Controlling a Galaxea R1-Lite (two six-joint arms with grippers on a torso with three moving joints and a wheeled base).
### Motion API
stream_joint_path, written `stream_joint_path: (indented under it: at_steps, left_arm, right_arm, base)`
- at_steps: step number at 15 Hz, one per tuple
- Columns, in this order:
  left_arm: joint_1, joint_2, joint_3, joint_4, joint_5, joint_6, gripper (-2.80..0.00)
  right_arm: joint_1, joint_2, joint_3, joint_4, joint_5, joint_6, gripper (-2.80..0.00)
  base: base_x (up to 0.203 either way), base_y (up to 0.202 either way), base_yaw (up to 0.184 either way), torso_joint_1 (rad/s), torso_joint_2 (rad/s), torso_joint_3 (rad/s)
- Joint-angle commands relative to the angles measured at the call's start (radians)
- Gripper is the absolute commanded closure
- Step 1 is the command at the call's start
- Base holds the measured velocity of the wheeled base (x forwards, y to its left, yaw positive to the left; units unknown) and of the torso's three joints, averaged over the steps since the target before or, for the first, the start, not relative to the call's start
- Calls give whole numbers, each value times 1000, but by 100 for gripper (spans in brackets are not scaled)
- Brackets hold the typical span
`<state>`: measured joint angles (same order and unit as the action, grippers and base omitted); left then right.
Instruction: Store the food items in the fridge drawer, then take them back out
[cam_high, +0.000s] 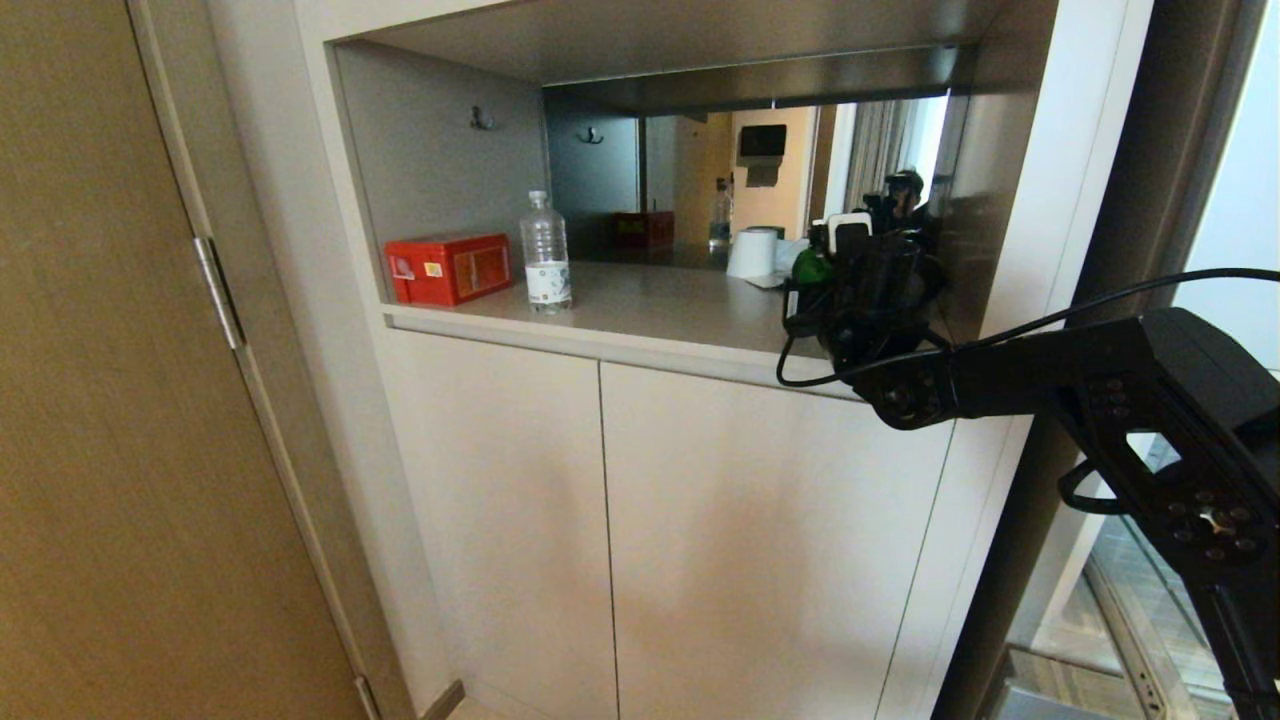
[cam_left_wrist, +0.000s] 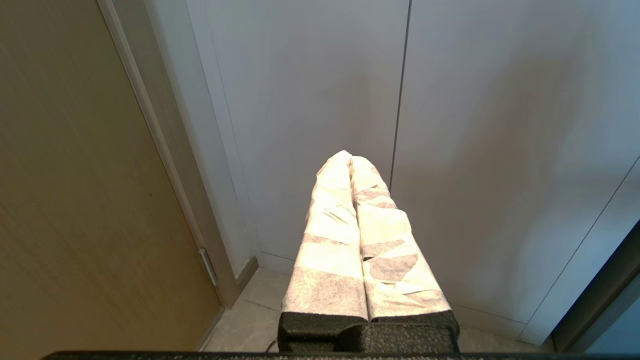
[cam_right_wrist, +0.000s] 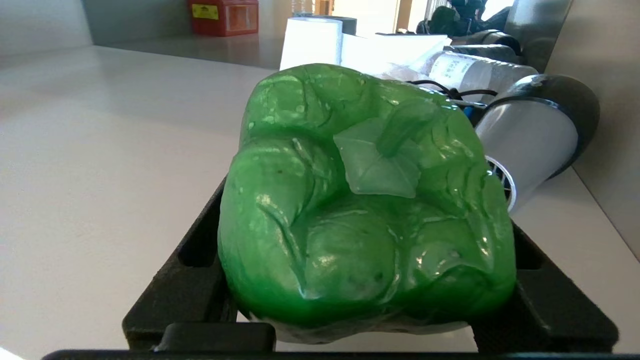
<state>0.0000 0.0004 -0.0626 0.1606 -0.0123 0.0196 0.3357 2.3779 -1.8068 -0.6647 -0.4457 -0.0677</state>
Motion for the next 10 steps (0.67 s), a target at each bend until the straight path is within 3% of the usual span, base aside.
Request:
stream_joint_path:
  at_steps: [1, 10]
  left_arm:
    - [0, -2, 0, 0, 0, 0, 0]
    - [0, -2, 0, 0, 0, 0, 0]
  right_arm:
    - [0, -2, 0, -4, -2, -1, 0]
    - [-8, 4, -4, -19, 1, -4, 0]
  base:
    - [0, 0, 0, 0, 0, 0]
    - [0, 0, 0, 0, 0, 0]
